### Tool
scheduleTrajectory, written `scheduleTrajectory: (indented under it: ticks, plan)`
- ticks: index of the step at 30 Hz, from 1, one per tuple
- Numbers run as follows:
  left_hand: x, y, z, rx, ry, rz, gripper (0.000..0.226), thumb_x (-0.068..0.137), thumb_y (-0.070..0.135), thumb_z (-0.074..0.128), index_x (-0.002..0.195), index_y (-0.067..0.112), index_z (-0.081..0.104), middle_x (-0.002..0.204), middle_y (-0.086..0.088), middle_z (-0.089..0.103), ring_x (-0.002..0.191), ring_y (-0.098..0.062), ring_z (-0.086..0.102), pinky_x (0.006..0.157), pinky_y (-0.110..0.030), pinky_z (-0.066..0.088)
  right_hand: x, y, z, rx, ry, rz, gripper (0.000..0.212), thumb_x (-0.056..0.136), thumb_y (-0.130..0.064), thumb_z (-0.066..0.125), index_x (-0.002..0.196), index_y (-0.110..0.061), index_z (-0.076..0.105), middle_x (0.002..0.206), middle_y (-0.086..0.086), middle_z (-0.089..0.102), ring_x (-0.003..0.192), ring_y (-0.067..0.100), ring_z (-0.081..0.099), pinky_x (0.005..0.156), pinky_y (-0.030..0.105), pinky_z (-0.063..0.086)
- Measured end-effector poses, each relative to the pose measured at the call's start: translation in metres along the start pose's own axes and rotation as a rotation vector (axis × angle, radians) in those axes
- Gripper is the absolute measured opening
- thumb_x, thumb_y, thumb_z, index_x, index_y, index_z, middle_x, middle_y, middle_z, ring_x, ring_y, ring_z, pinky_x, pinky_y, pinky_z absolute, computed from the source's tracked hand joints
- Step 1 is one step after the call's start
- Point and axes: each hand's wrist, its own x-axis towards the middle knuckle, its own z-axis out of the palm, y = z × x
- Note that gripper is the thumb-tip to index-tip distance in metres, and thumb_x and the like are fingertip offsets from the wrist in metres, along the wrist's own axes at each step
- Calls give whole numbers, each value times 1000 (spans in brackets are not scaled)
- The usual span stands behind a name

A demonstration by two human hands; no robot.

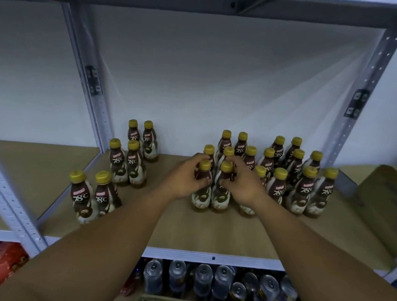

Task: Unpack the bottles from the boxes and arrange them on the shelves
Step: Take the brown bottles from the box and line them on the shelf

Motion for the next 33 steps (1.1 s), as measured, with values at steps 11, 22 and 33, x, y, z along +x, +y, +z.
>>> scheduleTrajectory:
  ticks: [11,22,33]
  plan:
    - [-9,-19,17,-95,104,36,65,89,26,72,145,43,45,135,18,59,117,-9,61,98,-44,55,-5,17,23,132,65,-31,64,92,-14,71,144,-34,40,122,2,67,108,26,65,94,37,53]
    - [-27,-21,8,-67,74,31,63,91,22,71,146,39,45,137,13,60,121,-10,60,103,-42,52,-19,18,33,156,64,-95,63,92,-20,71,143,-39,40,124,-5,65,110,29,65,96,42,54]
    - [-62,-11,0,-17,112,43,63,93,17,72,148,34,46,127,17,58,112,-9,60,93,-20,53,-41,11,41,152,55,-111,66,91,-22,73,143,-43,38,136,-3,61,129,18,56,107,45,48]
